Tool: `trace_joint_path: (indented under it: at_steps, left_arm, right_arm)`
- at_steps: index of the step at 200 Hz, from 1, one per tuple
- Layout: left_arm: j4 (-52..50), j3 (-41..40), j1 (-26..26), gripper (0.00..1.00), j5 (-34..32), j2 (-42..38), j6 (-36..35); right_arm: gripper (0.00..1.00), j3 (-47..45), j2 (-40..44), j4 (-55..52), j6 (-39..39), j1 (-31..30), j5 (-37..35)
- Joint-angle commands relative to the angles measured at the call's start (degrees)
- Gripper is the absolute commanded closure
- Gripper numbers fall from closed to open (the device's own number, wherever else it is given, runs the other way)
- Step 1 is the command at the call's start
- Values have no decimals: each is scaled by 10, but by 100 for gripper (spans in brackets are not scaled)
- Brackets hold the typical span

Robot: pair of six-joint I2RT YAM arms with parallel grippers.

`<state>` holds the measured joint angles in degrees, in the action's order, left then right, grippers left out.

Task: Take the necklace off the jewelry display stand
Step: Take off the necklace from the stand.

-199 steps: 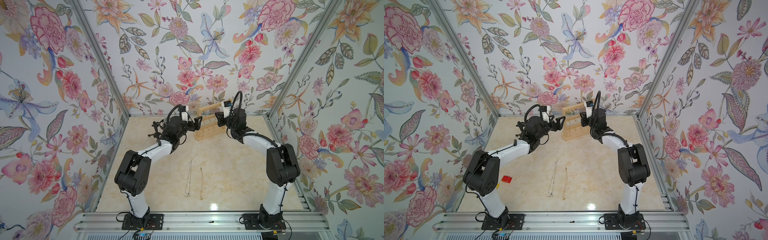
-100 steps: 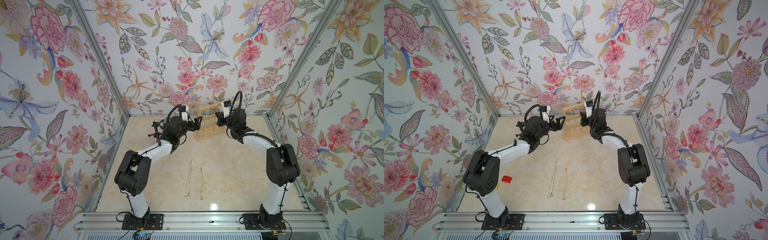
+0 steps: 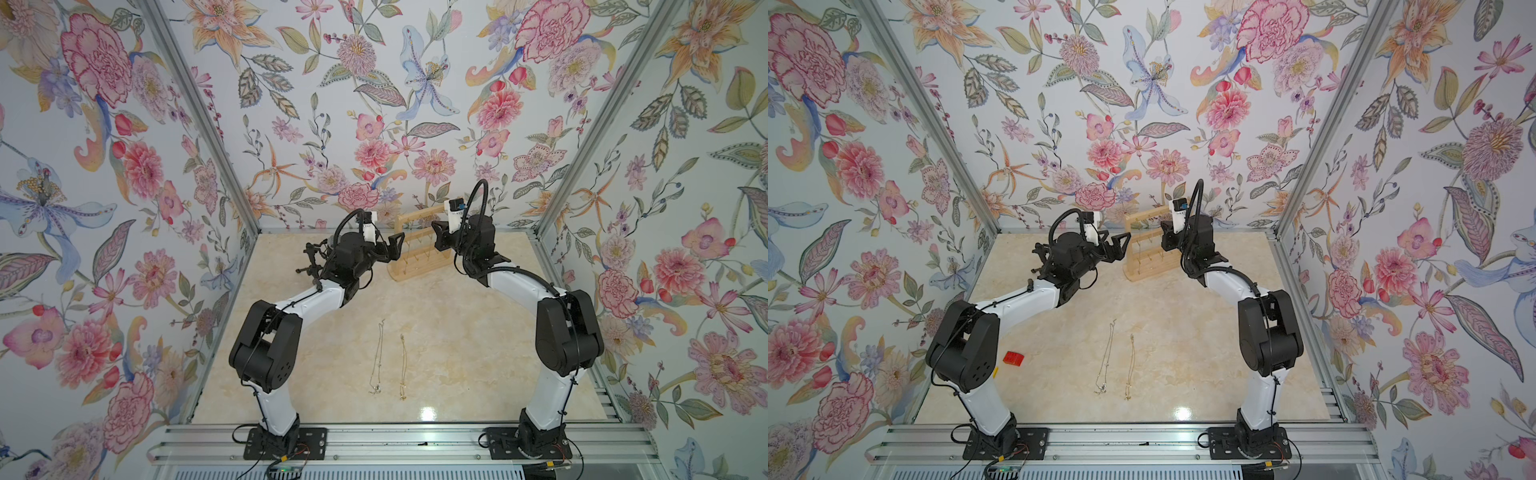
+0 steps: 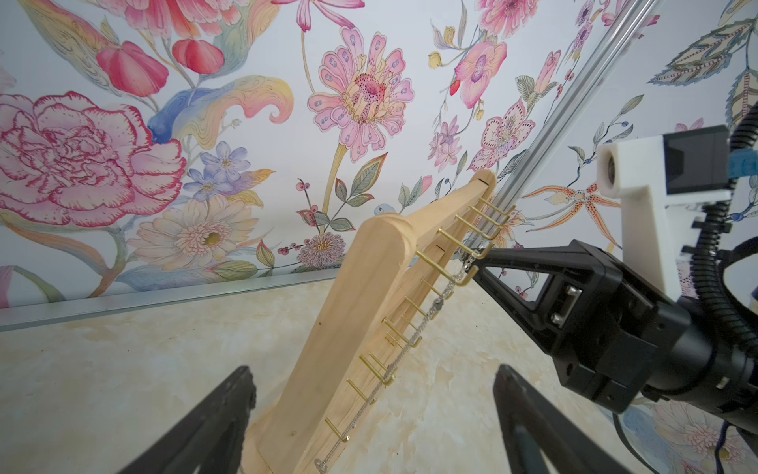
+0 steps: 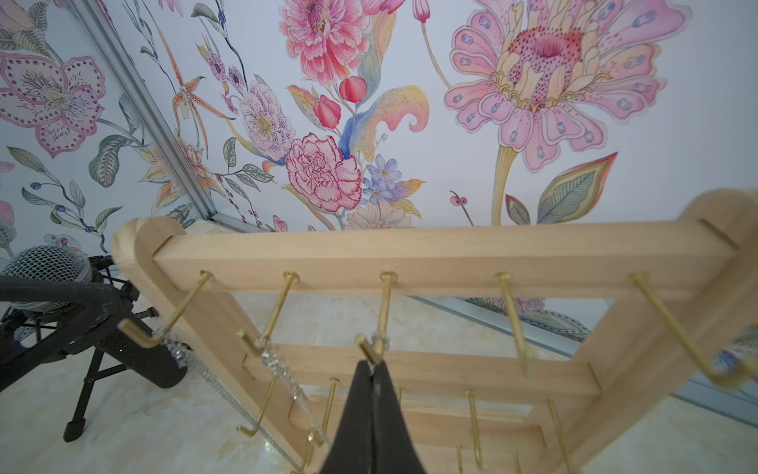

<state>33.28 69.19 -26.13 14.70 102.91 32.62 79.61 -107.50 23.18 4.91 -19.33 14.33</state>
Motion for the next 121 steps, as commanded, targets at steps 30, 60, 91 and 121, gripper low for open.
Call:
trace_joint_path:
  at_steps: [30, 60, 91, 121]
  left_arm:
    - [7, 13, 8, 8, 9, 5, 6]
    - [7, 13, 8, 8, 10, 5, 7]
    - [7, 13, 8, 8, 10, 5, 7]
    - [8, 12, 8, 8, 10, 5, 7]
  right_arm:
    - [100, -3, 41, 1, -7, -4, 6]
    - [100, -5, 51, -2, -6, -4, 10]
    - [100, -8, 63, -5, -7, -5, 12]
    - [100, -10, 71, -9, -6, -5, 11]
